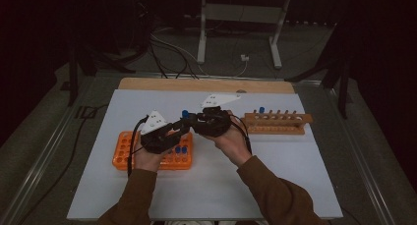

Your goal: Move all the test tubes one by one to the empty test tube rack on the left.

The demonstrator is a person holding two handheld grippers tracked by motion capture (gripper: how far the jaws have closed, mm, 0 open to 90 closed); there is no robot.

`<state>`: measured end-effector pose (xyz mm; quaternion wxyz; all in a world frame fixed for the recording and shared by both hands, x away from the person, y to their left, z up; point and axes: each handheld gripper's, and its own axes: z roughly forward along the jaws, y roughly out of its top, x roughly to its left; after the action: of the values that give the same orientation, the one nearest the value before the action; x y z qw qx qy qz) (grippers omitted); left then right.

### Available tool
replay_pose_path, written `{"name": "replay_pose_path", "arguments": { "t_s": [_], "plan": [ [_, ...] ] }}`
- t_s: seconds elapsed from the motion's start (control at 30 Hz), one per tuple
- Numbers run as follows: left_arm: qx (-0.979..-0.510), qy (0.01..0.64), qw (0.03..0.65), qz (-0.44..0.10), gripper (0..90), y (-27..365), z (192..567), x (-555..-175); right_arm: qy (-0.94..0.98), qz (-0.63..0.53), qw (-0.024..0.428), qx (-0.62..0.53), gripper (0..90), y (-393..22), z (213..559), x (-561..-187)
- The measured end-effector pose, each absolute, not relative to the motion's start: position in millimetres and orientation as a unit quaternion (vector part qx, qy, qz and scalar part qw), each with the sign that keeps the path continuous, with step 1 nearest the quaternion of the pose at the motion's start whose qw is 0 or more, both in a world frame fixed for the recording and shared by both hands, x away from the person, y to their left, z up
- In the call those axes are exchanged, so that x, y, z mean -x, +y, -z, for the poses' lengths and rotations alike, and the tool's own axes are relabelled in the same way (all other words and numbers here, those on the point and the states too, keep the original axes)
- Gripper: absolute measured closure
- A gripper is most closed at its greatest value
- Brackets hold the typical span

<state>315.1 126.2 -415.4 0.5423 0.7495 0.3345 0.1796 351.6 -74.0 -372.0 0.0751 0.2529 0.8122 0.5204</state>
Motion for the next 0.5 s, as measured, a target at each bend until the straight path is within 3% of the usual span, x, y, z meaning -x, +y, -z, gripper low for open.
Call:
{"name": "replay_pose_path", "arguments": {
  "t_s": [0.3, 0.5],
  "plan": [
    [-0.752, 0.327, 0.540, -0.190, 78.1, 127.8, 415.3, -314.1, 0.814, -0.521, 0.070, -0.249, 76.0, -71.8, 373.1, -350.4],
    [-0.744, 0.342, 0.536, -0.208, 78.3, 134.8, 415.5, -315.3, 0.792, -0.542, 0.087, -0.267, 52.7, -82.6, 368.1, -352.7]
  ]
}}
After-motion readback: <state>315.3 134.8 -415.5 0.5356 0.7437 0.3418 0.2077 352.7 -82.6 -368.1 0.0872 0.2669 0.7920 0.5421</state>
